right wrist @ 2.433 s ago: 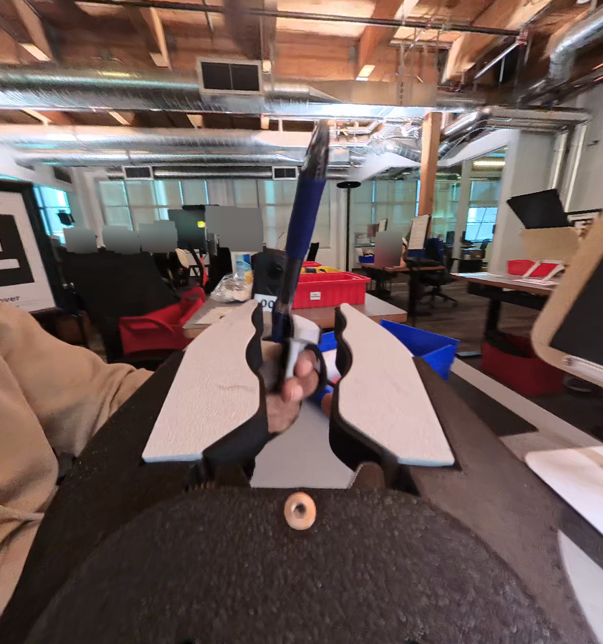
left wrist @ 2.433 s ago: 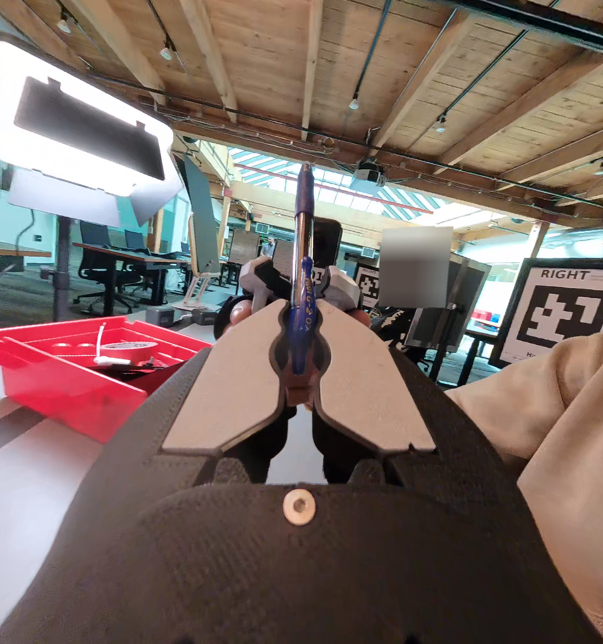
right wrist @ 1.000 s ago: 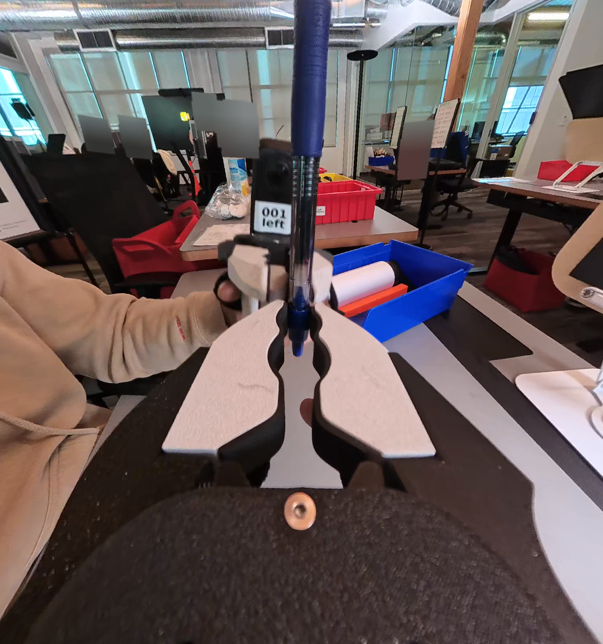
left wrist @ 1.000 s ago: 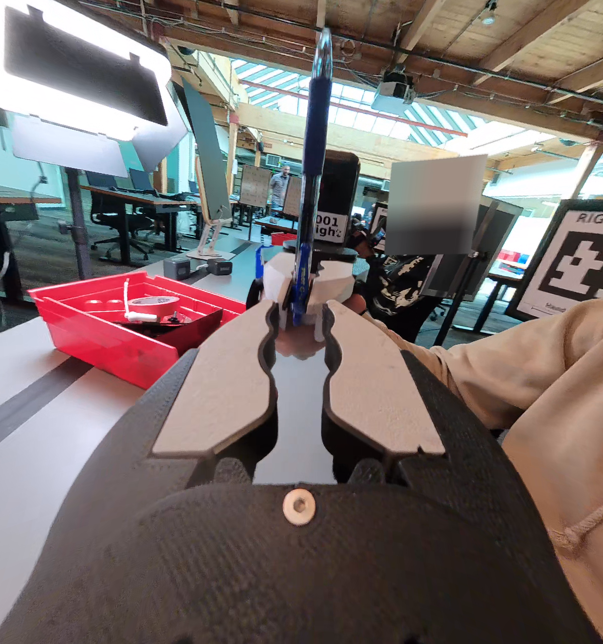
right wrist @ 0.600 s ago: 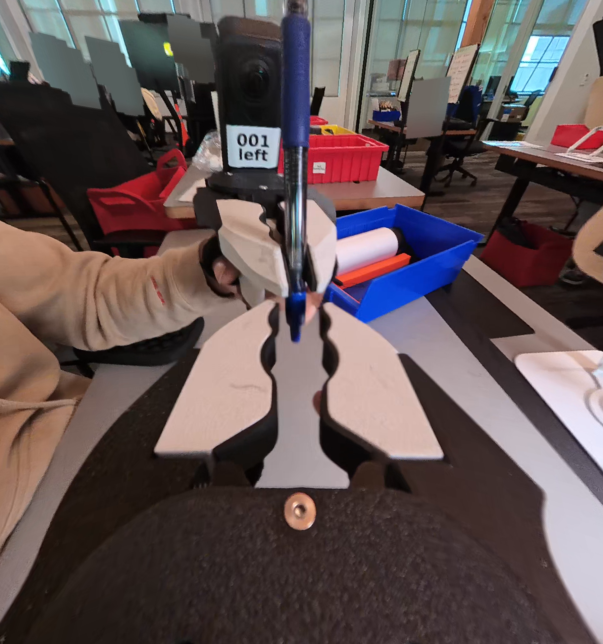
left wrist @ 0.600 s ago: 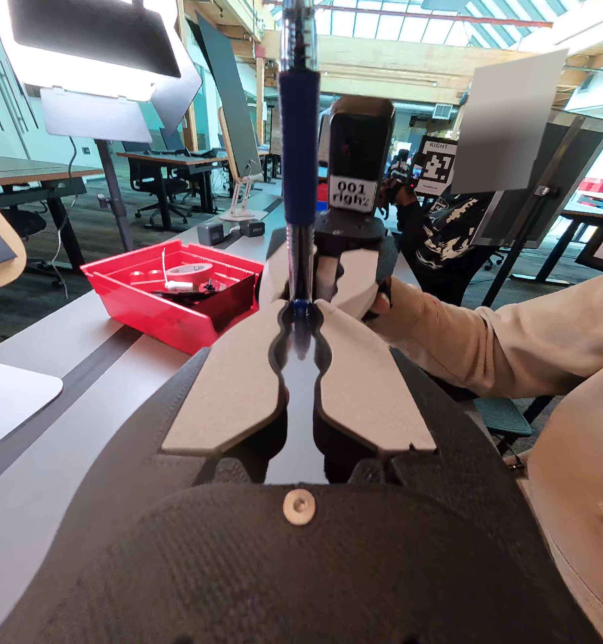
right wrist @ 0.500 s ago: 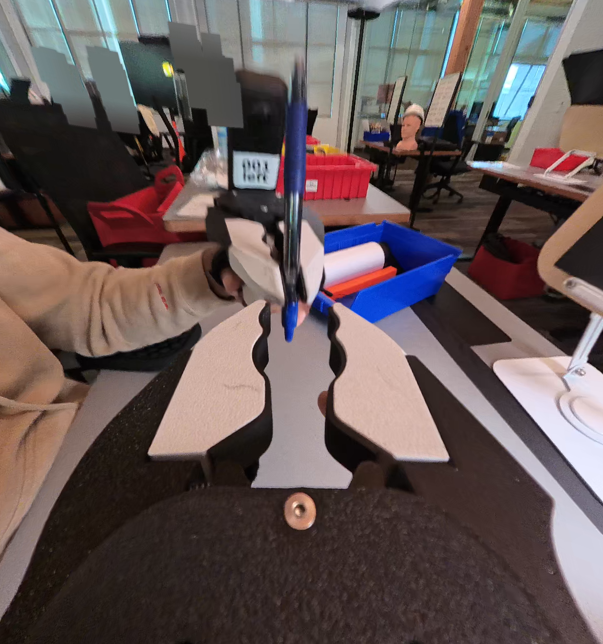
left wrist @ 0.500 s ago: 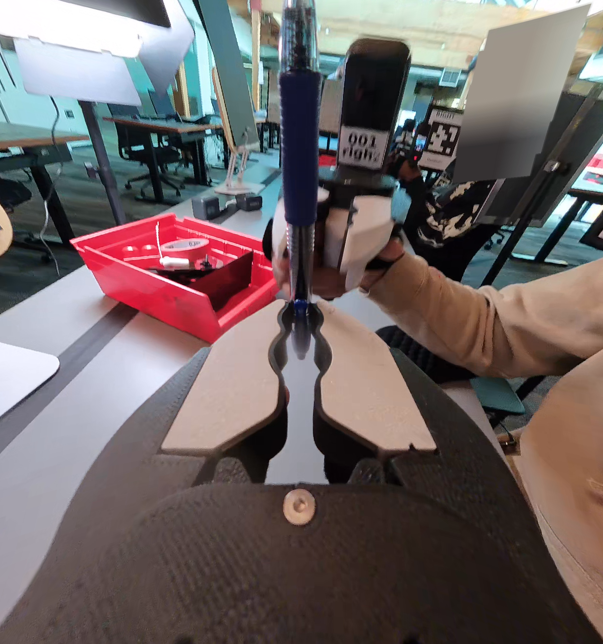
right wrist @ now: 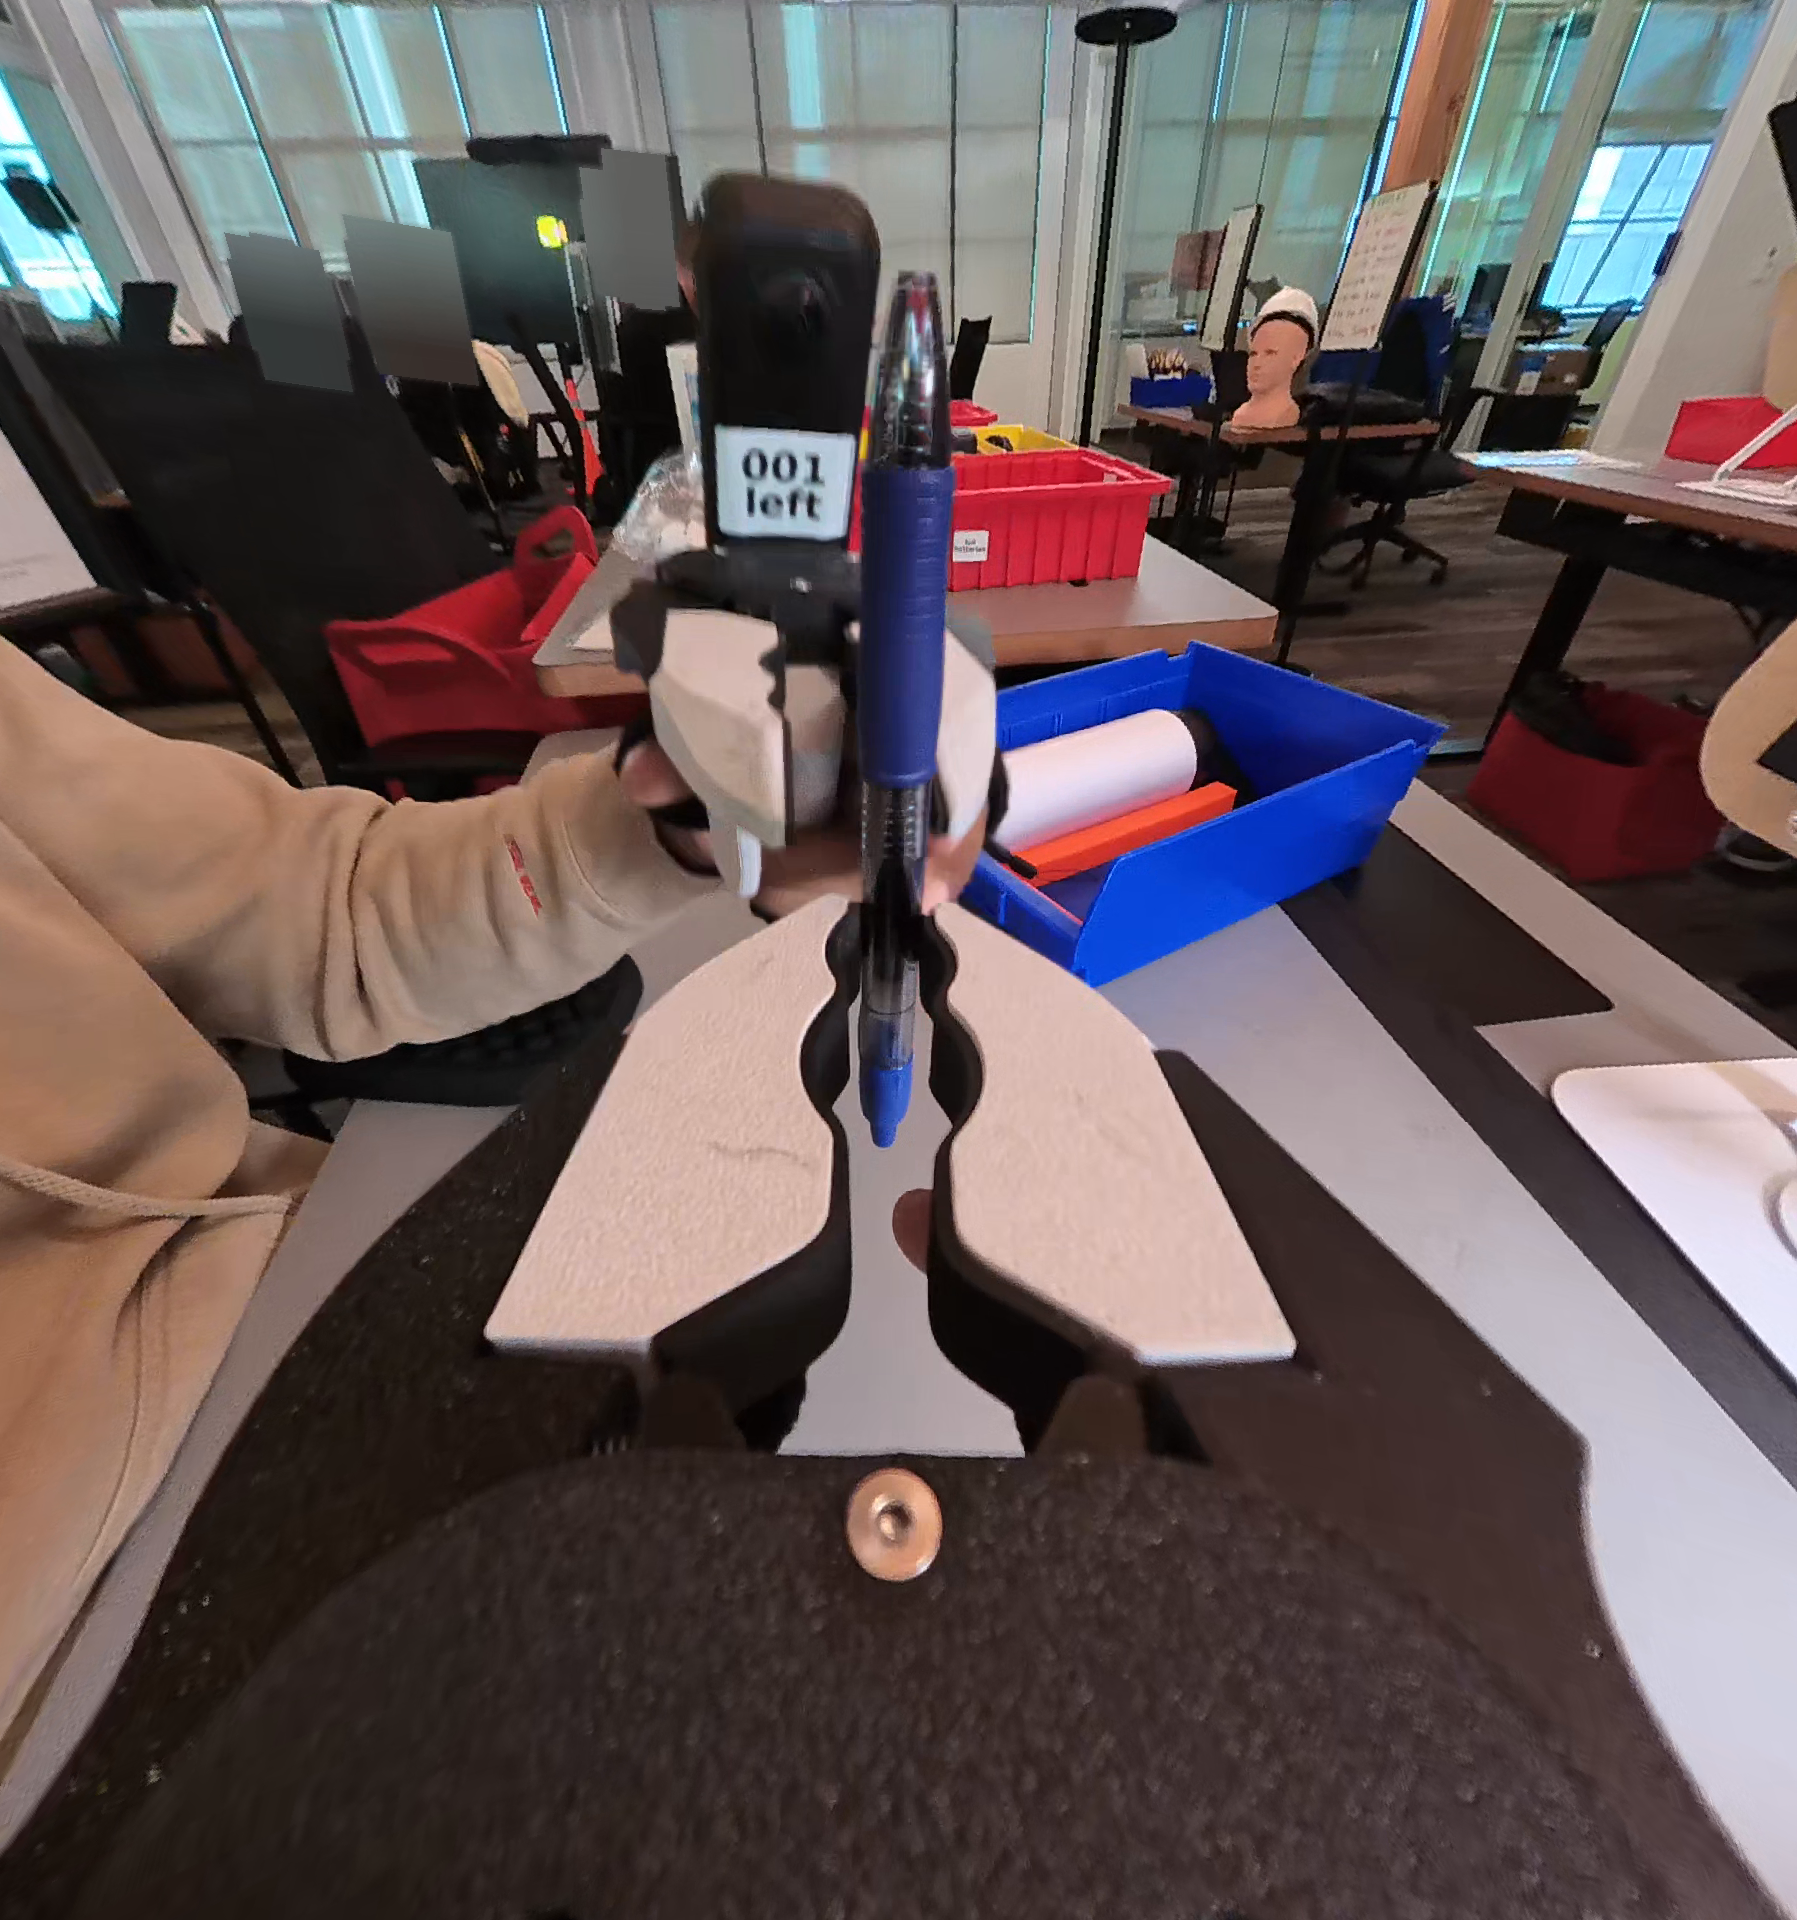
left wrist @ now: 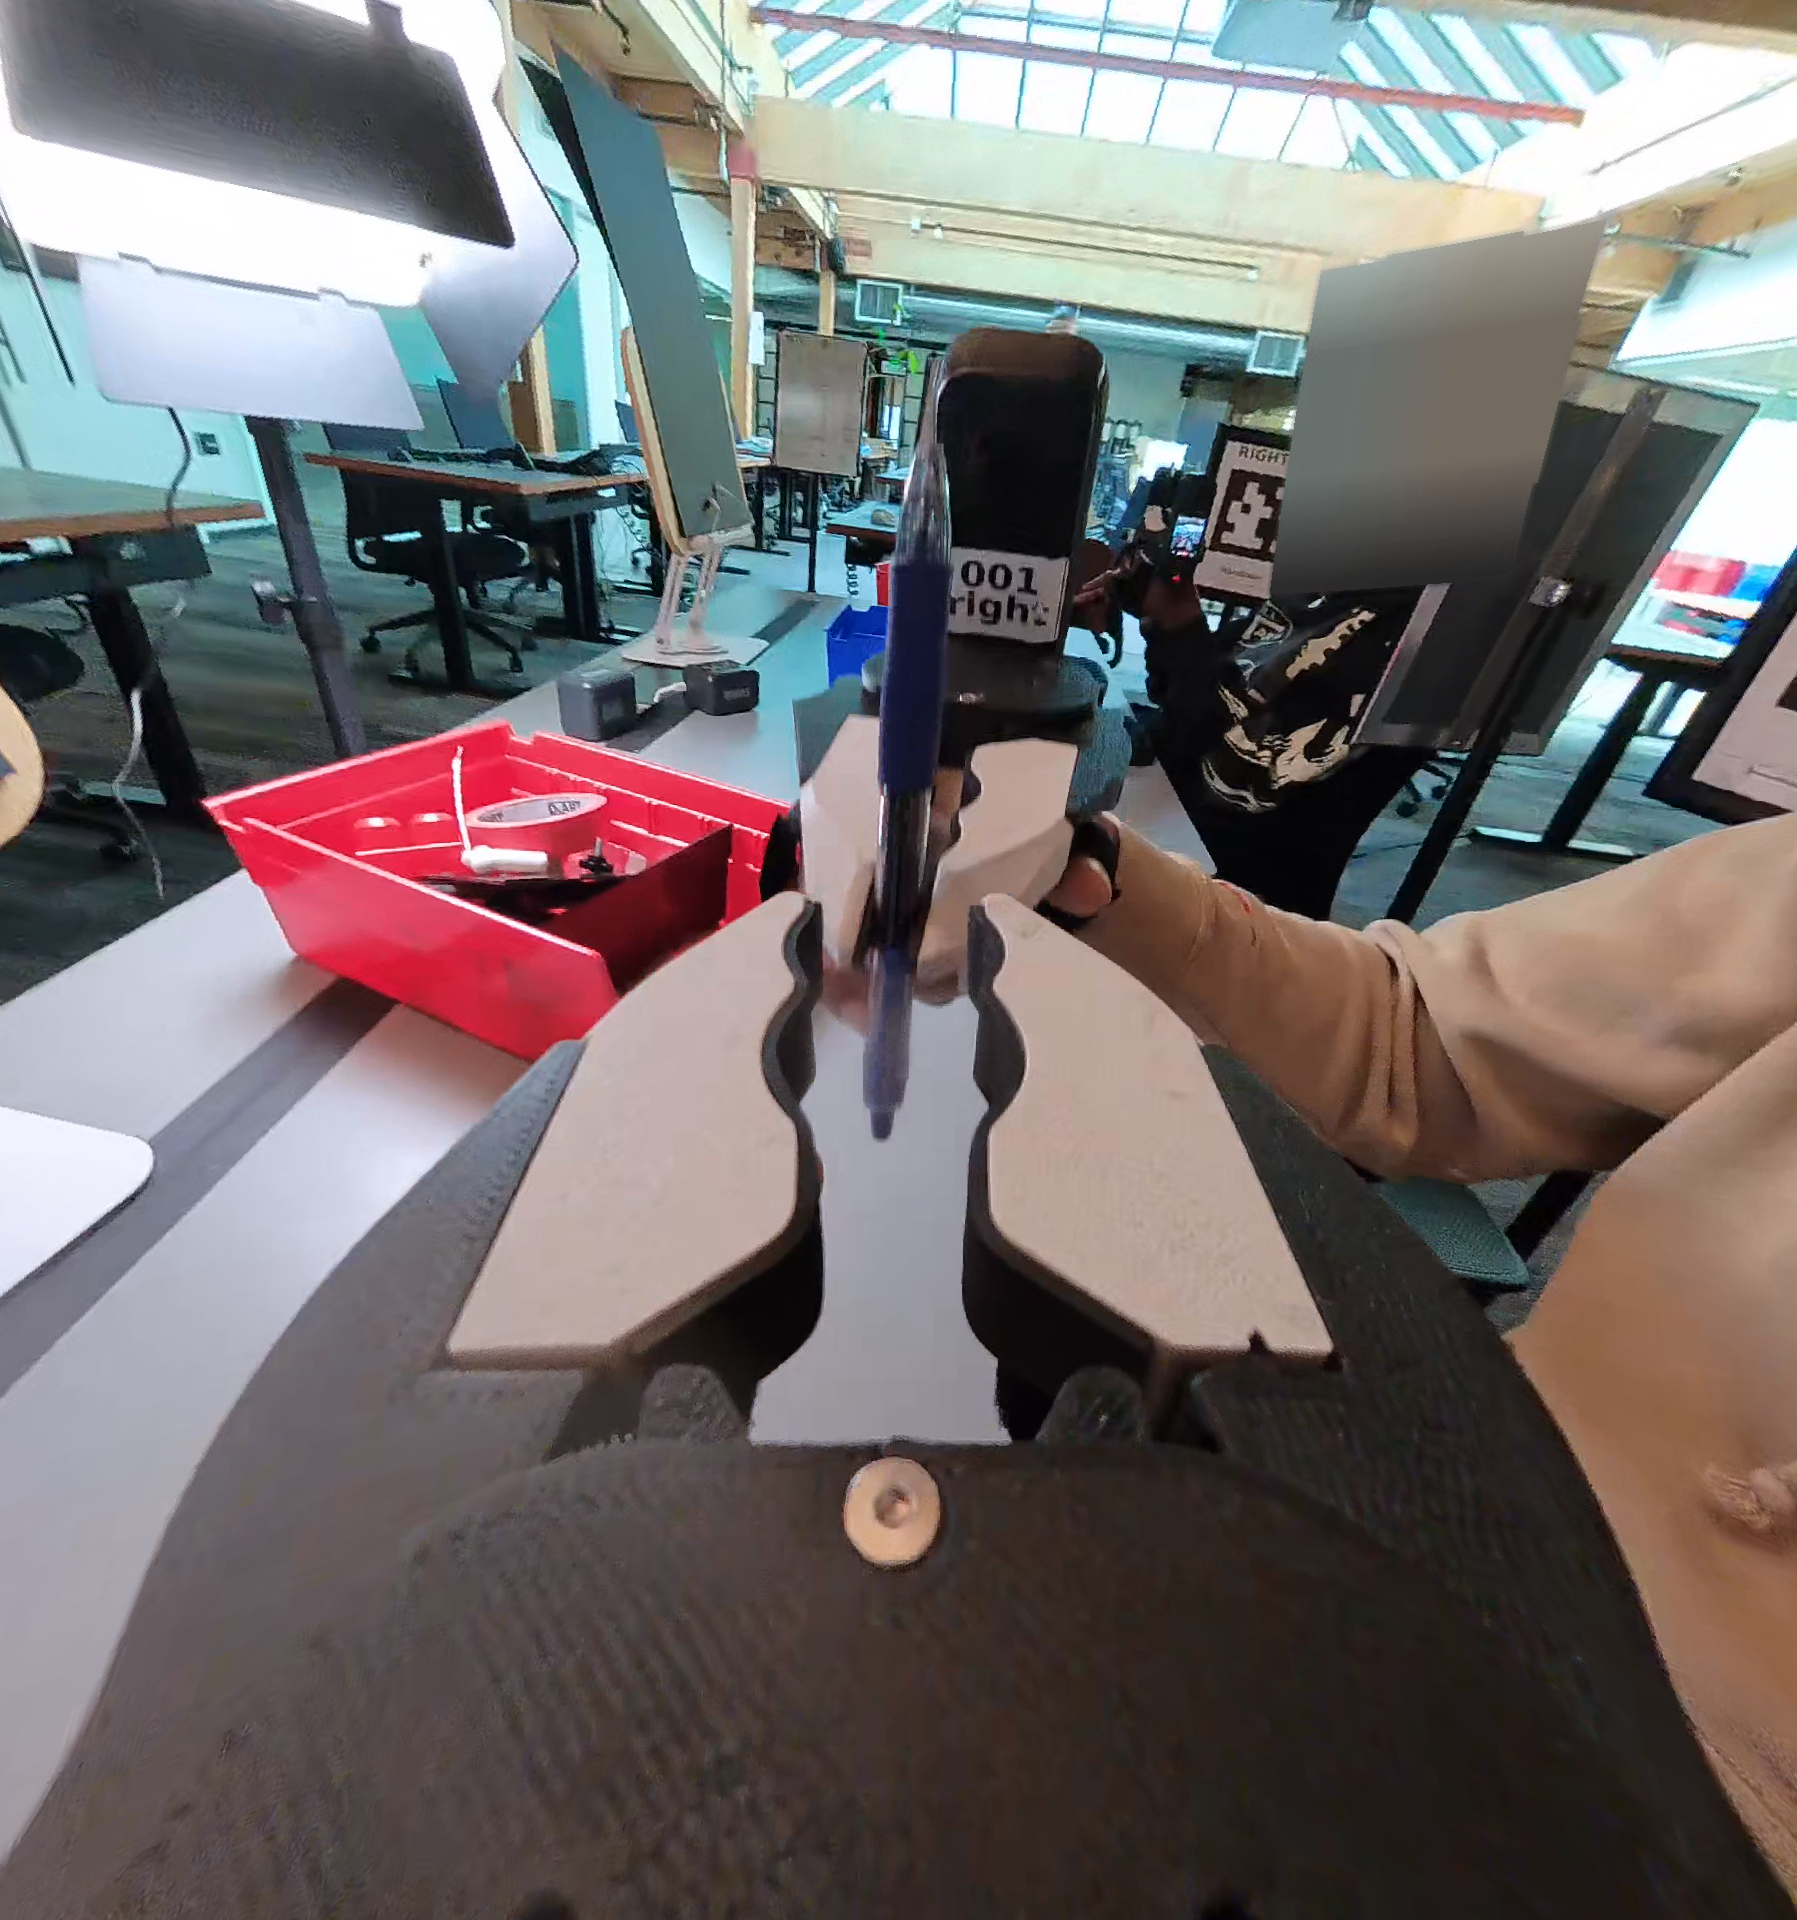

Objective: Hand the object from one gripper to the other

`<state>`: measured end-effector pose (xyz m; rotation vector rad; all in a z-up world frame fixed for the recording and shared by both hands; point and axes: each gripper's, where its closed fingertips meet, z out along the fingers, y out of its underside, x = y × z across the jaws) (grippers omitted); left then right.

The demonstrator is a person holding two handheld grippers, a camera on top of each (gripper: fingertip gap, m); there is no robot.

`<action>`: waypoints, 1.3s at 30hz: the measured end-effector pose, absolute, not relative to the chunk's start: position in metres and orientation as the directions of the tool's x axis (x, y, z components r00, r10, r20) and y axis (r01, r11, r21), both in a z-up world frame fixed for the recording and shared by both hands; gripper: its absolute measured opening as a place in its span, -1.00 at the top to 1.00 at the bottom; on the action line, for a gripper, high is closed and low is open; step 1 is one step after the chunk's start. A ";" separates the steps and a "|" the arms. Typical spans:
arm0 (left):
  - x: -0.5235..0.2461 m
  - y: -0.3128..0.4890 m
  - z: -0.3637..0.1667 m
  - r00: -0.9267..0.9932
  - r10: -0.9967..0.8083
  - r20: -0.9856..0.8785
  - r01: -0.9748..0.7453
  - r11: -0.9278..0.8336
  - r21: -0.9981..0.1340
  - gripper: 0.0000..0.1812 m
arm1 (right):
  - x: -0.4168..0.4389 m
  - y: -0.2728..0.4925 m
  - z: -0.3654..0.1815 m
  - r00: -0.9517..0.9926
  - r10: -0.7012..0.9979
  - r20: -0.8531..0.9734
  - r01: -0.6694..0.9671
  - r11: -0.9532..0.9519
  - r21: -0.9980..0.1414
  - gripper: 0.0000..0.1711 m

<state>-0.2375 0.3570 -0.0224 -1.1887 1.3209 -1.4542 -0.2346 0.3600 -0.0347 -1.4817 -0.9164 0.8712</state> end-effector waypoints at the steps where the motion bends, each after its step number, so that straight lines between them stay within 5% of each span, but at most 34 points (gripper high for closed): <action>1: -0.238 0.356 -0.021 -0.210 -0.972 0.102 -0.019 -0.100 -0.995 0.71 | -0.238 0.360 -0.038 0.417 0.909 -0.022 0.086 -0.064 -0.994 0.89; 9: -0.232 0.358 -0.036 -0.182 -0.981 0.065 -0.109 -0.045 -0.993 0.89 | -0.259 0.364 -0.059 0.410 0.912 -0.022 0.146 -0.090 -0.985 0.88; 12: -0.238 0.368 -0.037 -0.164 -0.982 0.094 -0.123 -0.074 -0.990 0.89 | -0.242 0.365 -0.049 0.429 0.903 -0.008 0.123 -0.067 -0.990 0.71; 19: -0.220 0.354 -0.066 -0.224 -0.966 0.128 -0.220 -0.078 -0.973 0.88 | -0.238 0.362 -0.030 0.431 0.902 -0.028 0.034 -0.047 -0.998 0.72; 20: -0.218 0.351 -0.068 -0.228 -0.966 0.125 -0.225 -0.073 -0.972 0.88 | -0.240 0.364 -0.034 0.438 0.899 -0.017 0.050 -0.044 -0.998 0.84; 27: -0.236 0.359 -0.034 -0.229 -0.967 0.115 -0.066 -0.102 -0.993 0.71 | -0.238 0.365 -0.043 0.425 0.905 -0.023 0.082 -0.064 -0.995 0.87; 39: -0.234 0.364 -0.037 -0.173 -0.983 0.064 -0.102 -0.046 -0.994 0.90 | -0.249 0.368 -0.054 0.430 0.903 0.003 0.129 -0.059 -0.990 0.79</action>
